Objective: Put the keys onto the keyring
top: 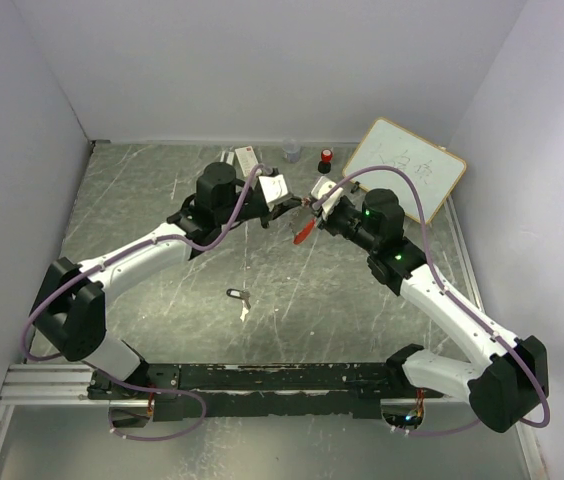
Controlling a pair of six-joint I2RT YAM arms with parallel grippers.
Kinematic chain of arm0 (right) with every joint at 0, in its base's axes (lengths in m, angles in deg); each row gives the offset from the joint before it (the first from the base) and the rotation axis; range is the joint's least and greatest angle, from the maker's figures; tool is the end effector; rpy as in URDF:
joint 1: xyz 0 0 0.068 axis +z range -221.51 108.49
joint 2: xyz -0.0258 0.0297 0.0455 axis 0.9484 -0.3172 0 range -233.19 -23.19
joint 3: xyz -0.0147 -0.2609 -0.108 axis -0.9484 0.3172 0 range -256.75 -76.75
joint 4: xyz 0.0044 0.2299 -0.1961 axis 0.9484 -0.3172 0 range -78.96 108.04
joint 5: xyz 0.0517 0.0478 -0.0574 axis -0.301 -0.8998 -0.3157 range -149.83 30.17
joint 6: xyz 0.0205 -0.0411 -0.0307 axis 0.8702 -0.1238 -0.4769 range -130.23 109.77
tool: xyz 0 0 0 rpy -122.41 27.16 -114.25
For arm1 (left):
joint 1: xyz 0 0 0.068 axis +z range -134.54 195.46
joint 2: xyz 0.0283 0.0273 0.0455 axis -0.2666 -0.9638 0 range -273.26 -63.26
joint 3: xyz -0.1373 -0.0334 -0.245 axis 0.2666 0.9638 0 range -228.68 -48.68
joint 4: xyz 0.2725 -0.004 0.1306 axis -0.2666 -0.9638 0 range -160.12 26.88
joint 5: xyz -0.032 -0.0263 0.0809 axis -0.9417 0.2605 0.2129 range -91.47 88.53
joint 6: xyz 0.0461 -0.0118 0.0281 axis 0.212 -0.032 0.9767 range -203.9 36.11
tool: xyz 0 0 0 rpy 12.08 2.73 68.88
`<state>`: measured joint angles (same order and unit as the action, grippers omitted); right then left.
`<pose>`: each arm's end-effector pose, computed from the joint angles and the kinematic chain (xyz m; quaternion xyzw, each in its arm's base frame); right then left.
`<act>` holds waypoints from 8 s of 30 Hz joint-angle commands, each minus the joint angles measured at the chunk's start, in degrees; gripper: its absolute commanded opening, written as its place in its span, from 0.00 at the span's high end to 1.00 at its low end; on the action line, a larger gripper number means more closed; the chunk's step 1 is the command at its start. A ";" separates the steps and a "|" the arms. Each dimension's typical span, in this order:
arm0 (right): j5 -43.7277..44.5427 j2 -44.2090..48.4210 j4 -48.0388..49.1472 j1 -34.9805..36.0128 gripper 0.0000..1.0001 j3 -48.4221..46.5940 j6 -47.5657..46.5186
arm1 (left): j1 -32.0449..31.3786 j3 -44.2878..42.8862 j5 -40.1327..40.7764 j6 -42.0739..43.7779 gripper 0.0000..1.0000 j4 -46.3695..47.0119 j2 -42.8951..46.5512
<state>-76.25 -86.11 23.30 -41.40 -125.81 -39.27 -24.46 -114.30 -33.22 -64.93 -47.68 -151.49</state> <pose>0.2525 0.1586 0.3305 -0.4513 0.6066 0.1143 0.6444 0.2983 -0.2755 0.3191 0.5122 0.5392 -0.3174 0.5884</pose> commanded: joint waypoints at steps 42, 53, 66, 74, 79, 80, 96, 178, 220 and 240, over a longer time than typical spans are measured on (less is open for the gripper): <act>5.15 -0.45 1.93 0.21 1.00 1.02 3.55 | 2.71 8.27 5.64 -9.65 0.93 15.67 8.77; 5.20 -2.01 -4.03 0.19 1.00 -4.22 3.43 | 3.85 8.93 24.45 -11.08 0.45 10.12 11.18; 12.83 -14.23 -26.30 2.81 1.00 -18.75 3.85 | 4.33 12.07 26.93 -12.98 0.46 7.72 14.13; 17.75 -25.24 -40.41 4.38 1.00 -30.43 6.72 | 4.33 11.33 27.29 -13.17 0.47 5.83 13.62; 17.59 -30.30 -46.52 4.36 1.00 -37.40 9.43 | 4.44 11.40 28.27 -12.83 0.47 4.97 13.76; 17.69 -30.73 -46.67 4.35 1.00 -37.72 9.80 | 4.42 11.46 28.41 -12.81 0.48 4.84 13.84; 12.14 -40.51 -55.73 4.30 1.00 -45.50 13.81 | 4.85 13.56 39.41 -18.14 0.49 4.27 16.74; 26.58 -41.78 -58.52 6.70 0.74 -35.59 25.32 | 9.34 19.67 49.58 -25.39 0.56 3.55 23.18; 8.07 -49.95 -14.59 -3.48 0.64 -28.55 31.86 | 10.29 23.50 35.15 -36.58 0.33 4.68 17.27; 5.33 -55.48 -12.94 -3.92 0.69 -30.39 29.97 | 11.40 23.03 33.60 -36.06 0.34 5.04 13.74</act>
<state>-70.03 -140.95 8.83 -45.03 -155.49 -8.39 -13.71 -91.22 1.97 -100.89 -44.62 -137.41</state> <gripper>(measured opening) 0.315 0.658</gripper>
